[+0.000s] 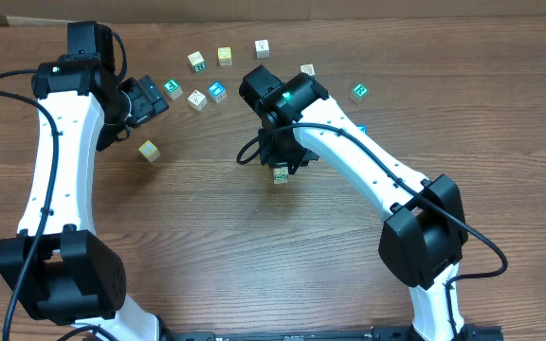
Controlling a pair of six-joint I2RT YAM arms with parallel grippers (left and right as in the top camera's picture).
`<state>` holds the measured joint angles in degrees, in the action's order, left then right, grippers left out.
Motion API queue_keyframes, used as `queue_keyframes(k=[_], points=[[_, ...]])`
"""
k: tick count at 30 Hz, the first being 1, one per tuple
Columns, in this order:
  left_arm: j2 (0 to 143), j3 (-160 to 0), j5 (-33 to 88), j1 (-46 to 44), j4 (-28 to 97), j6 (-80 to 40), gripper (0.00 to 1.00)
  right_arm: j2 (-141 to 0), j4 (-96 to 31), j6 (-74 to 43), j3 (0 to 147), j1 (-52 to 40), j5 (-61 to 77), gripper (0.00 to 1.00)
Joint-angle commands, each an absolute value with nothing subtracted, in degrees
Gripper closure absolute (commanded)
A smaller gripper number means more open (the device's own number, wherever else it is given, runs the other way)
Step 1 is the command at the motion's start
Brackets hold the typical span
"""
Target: Form a tower
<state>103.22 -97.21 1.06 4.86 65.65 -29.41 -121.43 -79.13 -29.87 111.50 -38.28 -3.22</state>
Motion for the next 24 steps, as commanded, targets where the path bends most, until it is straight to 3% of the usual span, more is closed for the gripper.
queue_keyframes(k=[1, 10, 24], points=[[103.90, -97.23, 0.67, 4.49, 65.78, -28.29, 0.00, -120.90, -78.48, -30.04, 111.31, -38.57, -3.36, 0.80], [103.90, -97.23, 0.69, 4.47, 65.78, -28.29, 0.00, -120.90, -78.13, -30.04, 111.31, -38.57, -3.36, 0.87], [103.90, -97.23, 0.67, 4.47, 65.78, -28.29, 0.00, -120.88, -78.48, -30.00, 111.39, -38.57, -3.36, 0.88]])
